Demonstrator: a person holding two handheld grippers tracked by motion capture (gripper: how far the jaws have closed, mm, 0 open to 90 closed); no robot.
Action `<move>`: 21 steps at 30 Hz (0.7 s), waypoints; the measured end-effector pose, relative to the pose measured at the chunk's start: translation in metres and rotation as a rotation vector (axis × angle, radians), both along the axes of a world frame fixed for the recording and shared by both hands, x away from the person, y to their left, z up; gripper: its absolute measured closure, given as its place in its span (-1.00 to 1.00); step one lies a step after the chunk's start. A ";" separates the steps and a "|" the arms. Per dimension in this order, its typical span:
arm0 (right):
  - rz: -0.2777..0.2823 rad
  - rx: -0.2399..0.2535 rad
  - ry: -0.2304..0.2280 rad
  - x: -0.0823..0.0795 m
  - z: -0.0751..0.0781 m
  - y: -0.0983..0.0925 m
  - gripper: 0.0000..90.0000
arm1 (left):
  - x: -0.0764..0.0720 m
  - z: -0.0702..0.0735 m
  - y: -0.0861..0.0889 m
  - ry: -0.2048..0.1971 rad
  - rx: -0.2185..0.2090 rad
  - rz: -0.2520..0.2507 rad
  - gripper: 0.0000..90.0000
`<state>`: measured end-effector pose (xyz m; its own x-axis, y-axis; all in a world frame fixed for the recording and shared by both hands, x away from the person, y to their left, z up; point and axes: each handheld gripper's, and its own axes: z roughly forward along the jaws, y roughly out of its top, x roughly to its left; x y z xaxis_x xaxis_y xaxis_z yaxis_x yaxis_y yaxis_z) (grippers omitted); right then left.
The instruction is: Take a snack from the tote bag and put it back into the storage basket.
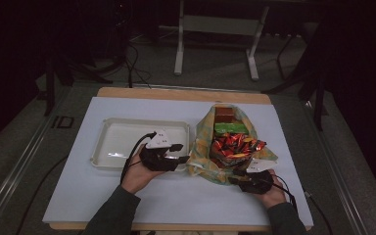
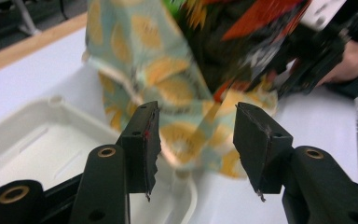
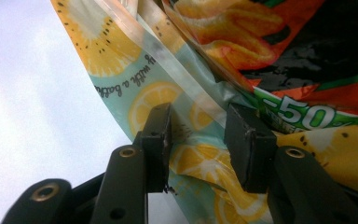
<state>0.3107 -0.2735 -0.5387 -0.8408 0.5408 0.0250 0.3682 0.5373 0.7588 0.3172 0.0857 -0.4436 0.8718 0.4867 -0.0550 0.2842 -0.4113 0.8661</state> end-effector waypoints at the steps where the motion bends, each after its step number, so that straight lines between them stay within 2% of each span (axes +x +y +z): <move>1: -0.001 0.000 0.001 0.000 0.000 0.000 0.35 | 0.001 0.002 -0.002 -0.002 0.001 -0.005 0.11; 3: 0.000 -0.001 -0.001 0.000 0.000 0.000 0.35 | 0.004 0.006 -0.008 -0.009 0.004 -0.020 0.10; 7: 0.002 -0.005 -0.006 0.000 0.000 0.000 0.35 | 0.009 0.011 -0.022 -0.016 0.010 -0.059 -0.09; 11: 0.002 -0.006 -0.006 0.000 0.000 0.000 0.35 | 0.014 0.012 -0.038 -0.007 0.008 -0.099 -0.23; 14: 0.002 -0.006 -0.007 0.000 0.000 0.000 0.35 | 0.019 0.012 -0.049 -0.003 0.008 -0.117 -0.31; 18: 0.002 -0.004 -0.006 0.000 0.000 0.000 0.34 | 0.023 0.010 -0.066 -0.011 0.031 -0.133 -0.42; 21: 0.003 -0.003 -0.006 0.000 0.000 0.000 0.34 | 0.026 0.010 -0.076 -0.020 0.024 -0.142 -0.49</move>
